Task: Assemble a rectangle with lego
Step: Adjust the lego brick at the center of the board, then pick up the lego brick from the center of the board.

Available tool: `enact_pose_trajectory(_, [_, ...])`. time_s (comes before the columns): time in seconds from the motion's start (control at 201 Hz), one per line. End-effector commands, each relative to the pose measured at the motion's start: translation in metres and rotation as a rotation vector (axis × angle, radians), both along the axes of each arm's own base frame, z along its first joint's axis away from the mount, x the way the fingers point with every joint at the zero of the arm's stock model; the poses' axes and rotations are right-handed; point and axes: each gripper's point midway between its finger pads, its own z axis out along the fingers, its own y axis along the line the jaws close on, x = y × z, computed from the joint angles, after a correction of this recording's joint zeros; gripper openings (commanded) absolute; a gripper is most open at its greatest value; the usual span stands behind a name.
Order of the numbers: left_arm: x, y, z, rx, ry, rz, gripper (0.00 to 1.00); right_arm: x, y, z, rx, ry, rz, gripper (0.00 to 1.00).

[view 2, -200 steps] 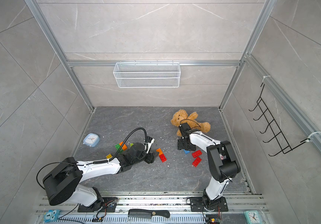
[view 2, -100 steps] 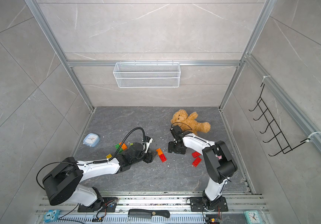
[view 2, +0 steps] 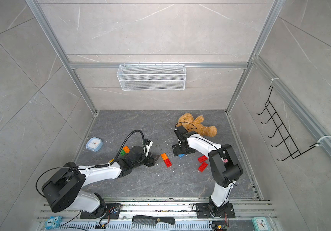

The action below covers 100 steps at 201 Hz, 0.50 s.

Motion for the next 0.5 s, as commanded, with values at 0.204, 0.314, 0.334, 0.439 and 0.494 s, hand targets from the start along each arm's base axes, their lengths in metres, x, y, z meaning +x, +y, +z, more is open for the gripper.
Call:
enact_pose_trajectory(0.204, [-0.004, -0.01, 0.015, -0.111, 0.014, -0.077, 0.7, 0.011, 0.002, -0.021, -0.051, 0.056, 0.116, 0.9])
enact_pose_trajectory(0.314, [-0.004, -0.013, 0.013, -0.113, 0.026, -0.089, 0.7, 0.007, 0.005, -0.021, -0.032, 0.075, 0.122, 0.86])
enact_pose_trajectory(0.334, [-0.004, -0.012, 0.012, -0.112, 0.027, -0.088, 0.7, 0.006, 0.005, -0.021, -0.031, 0.077, 0.117, 0.85])
enact_pose_trajectory(0.439, [-0.005, -0.013, 0.011, -0.114, 0.029, -0.088, 0.69, -0.002, 0.006, -0.018, -0.009, 0.089, 0.102, 0.84])
enact_pose_trajectory(0.494, [-0.005, -0.012, 0.01, -0.112, 0.03, -0.087, 0.69, -0.006, 0.004, -0.018, -0.017, 0.096, 0.096, 0.84])
